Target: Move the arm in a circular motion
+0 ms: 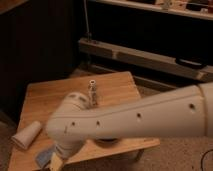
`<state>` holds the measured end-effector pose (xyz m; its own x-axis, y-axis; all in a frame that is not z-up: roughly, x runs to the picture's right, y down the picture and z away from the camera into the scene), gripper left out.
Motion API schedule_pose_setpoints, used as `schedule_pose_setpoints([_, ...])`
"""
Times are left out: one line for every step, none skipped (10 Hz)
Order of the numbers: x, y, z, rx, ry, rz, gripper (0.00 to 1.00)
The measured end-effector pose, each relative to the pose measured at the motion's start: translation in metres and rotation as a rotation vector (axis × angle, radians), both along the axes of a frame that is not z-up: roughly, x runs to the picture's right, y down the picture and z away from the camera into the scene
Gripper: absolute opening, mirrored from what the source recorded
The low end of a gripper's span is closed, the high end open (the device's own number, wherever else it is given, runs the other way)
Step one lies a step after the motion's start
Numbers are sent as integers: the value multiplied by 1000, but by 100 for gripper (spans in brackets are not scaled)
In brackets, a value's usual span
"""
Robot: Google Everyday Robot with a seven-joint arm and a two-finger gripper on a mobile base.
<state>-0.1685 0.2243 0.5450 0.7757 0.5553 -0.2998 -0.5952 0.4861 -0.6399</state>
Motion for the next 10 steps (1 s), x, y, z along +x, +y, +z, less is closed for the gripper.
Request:
schedule_pose_setpoints([-12, -13, 7, 7, -11, 2, 80])
schedule_pose_setpoints([-20, -31, 17, 11, -12, 4, 80])
schedule_pose_setpoints([-24, -50, 29, 16, -15, 8, 80])
schedule_pose_setpoints([-29, -74, 44, 26, -12, 14, 80])
schedule_pose_setpoints([-35, -91, 55, 30, -8, 19, 80])
schedule_pose_setpoints([-38, -116, 73, 37, 9, 33, 80])
schedule_pose_setpoints([-34, -132, 86, 41, 34, 42, 80])
schedule_pose_setpoints([-31, -149, 101, 44, 59, 58, 80])
schedule_pose_setpoints([-25, -165, 116, 42, 90, 81, 80])
schedule_pose_setpoints([-12, -184, 135, 46, 132, 111, 80])
